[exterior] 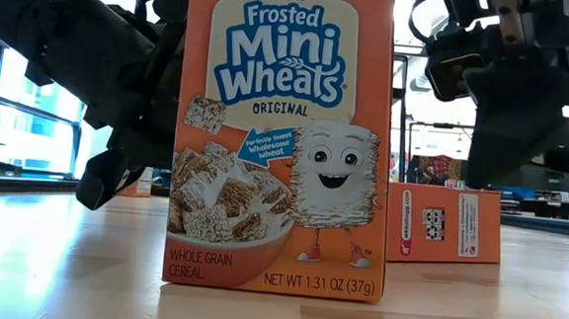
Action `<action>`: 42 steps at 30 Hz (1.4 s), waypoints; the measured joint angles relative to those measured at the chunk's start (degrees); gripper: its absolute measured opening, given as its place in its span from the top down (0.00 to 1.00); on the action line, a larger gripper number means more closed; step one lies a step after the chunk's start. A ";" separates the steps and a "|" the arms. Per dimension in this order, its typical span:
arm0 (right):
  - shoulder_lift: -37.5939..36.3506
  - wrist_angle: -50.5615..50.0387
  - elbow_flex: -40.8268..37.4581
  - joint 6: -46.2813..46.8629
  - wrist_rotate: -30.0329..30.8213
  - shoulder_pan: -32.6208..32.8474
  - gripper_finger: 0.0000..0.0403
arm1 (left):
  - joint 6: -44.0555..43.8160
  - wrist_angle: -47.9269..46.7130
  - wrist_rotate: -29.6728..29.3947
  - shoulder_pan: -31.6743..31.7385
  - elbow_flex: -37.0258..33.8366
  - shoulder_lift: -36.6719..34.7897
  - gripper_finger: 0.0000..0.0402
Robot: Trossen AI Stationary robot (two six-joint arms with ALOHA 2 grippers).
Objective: Stack cereal on shelf
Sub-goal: Put the bottom right orange cereal box on the shelf
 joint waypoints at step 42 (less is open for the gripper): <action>4.46 -9.66 5.05 -0.97 1.36 2.02 1.00 | 7.55 -0.13 3.12 2.12 6.14 5.38 1.00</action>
